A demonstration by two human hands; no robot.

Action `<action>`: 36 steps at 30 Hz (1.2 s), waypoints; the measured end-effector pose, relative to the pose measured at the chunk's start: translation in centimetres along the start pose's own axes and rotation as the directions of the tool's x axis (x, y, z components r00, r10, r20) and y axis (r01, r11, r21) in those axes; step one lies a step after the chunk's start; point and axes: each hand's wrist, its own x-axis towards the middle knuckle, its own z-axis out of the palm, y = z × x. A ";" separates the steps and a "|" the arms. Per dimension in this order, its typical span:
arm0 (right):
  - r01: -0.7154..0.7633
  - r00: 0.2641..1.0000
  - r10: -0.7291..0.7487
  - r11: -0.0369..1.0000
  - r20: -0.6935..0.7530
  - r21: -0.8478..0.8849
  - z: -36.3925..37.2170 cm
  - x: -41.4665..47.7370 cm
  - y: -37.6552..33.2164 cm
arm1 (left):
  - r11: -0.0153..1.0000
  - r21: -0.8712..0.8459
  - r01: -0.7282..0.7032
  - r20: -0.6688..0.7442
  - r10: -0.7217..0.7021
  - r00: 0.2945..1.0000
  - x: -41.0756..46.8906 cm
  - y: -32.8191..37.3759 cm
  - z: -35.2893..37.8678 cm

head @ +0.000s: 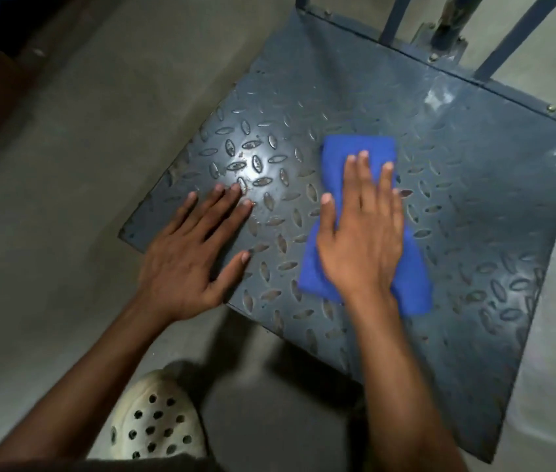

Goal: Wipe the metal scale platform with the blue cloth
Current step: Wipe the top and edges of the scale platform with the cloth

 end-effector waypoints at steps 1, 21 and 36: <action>0.054 0.998 -0.054 0.998 0.022 -0.016 0.1 -2.3 -1.3 | 0.999 -0.023 0.023 -0.027 -0.023 0.999 -0.1 0.1 0.1; -0.154 0.988 0.154 0.987 -0.017 -0.046 1.5 -8.6 -7.9 | 0.984 -0.150 0.100 -0.161 -0.124 0.979 -0.3 0.5 0.7; 0.076 0.997 -0.076 0.997 0.028 0.017 1.9 -6.8 -9.2 | 0.982 -0.128 0.139 -0.200 -0.163 0.966 -0.5 0.8 0.9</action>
